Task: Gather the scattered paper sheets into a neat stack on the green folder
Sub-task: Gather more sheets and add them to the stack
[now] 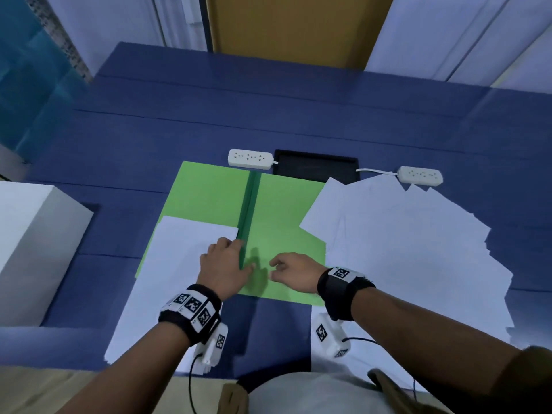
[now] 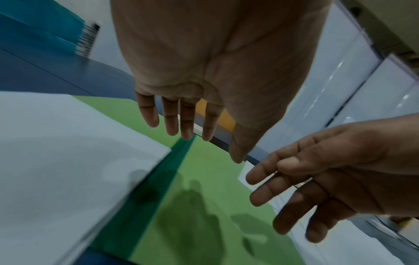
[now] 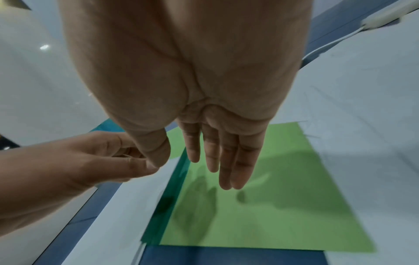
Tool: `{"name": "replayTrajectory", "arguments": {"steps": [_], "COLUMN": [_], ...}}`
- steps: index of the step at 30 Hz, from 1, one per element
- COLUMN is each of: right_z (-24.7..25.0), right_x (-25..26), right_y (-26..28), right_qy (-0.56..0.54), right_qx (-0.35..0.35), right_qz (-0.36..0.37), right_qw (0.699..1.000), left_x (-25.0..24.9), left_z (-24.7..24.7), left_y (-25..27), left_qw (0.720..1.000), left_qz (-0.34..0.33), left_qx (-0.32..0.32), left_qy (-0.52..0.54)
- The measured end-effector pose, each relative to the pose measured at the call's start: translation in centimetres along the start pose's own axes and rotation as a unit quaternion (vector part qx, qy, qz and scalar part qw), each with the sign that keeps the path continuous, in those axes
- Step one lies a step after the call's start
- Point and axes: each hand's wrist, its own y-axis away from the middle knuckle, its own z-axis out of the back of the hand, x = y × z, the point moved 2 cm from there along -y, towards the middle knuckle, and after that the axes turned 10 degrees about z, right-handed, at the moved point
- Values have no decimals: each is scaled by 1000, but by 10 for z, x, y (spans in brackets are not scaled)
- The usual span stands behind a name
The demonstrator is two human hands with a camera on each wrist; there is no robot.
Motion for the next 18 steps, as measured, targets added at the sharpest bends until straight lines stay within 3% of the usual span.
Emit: {"name": "replayTrajectory", "arguments": {"steps": [6, 11, 15, 18], "right_z": [35, 63, 92, 105], "right_x": [-66, -152, -244, -310], "right_y": [54, 111, 160, 188], "right_qy": [-61, -128, -196, -264], "right_qx": [-71, -132, -199, -243], "right_qz": [-48, -91, -130, -164], "right_qw": [995, 979, 951, 919], "left_x": [-76, -140, -187, -219], "left_z": [-24, -55, -82, -108], "left_y": [3, 15, 18, 17], "left_qw": [995, 985, 972, 957], "left_qz": [-81, -122, -80, 1], "left_qx": [51, 118, 213, 255], "left_qy": [-30, -5, 48, 138]}}
